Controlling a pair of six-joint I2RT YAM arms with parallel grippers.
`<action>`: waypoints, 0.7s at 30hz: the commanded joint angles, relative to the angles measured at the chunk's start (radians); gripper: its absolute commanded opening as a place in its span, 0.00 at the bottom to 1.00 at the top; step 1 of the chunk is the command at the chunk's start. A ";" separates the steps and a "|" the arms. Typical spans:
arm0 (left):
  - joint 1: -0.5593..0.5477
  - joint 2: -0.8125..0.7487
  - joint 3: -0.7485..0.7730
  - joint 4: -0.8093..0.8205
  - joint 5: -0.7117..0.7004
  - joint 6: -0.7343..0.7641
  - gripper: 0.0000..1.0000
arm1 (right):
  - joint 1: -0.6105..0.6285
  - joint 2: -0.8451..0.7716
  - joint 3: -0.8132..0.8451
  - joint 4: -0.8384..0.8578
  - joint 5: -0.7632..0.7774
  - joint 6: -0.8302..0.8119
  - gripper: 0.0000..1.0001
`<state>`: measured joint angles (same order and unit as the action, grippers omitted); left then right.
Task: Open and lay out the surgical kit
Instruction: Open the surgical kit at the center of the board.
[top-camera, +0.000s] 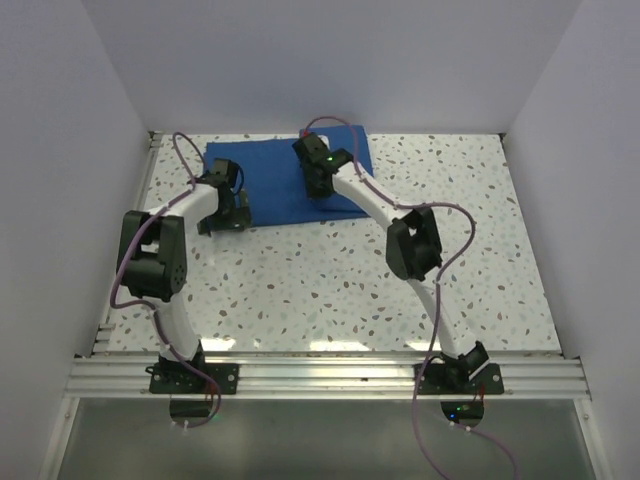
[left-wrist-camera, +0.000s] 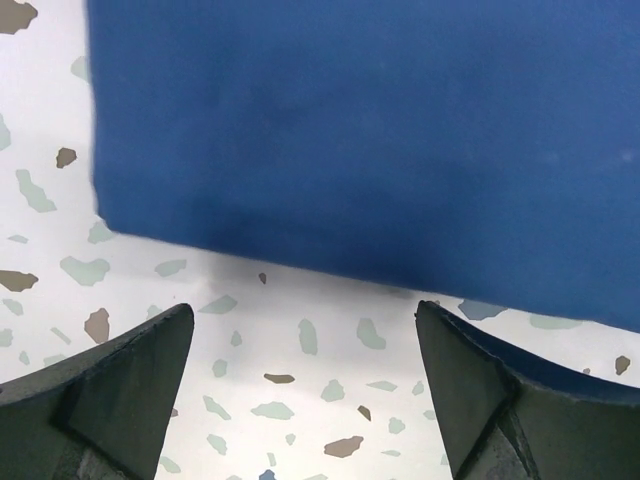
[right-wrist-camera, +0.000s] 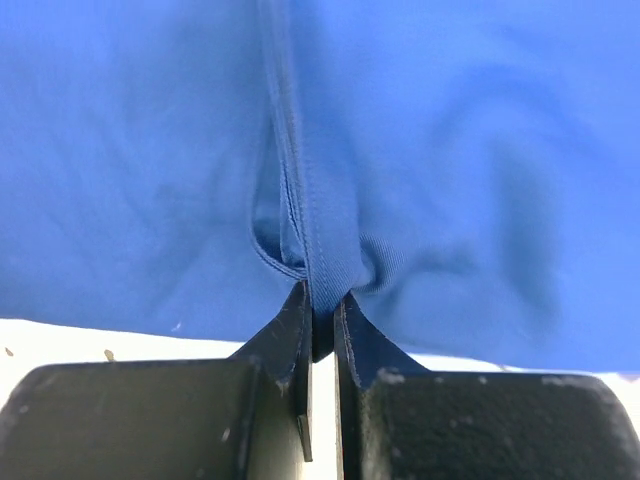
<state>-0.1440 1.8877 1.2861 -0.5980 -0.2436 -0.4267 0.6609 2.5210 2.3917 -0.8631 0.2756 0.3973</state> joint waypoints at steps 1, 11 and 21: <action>0.009 0.013 0.045 0.004 -0.031 0.008 0.96 | -0.116 -0.240 -0.069 0.082 0.132 0.020 0.00; 0.015 0.068 0.096 -0.011 -0.088 0.020 0.91 | -0.358 -0.666 -0.480 0.041 0.286 0.054 0.00; 0.018 0.065 0.096 -0.048 -0.111 -0.003 0.86 | -0.466 -0.706 -0.804 -0.100 0.418 0.152 0.98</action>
<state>-0.1436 1.9533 1.3560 -0.6178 -0.3134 -0.4252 0.2207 1.8084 1.5967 -0.8845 0.5934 0.4999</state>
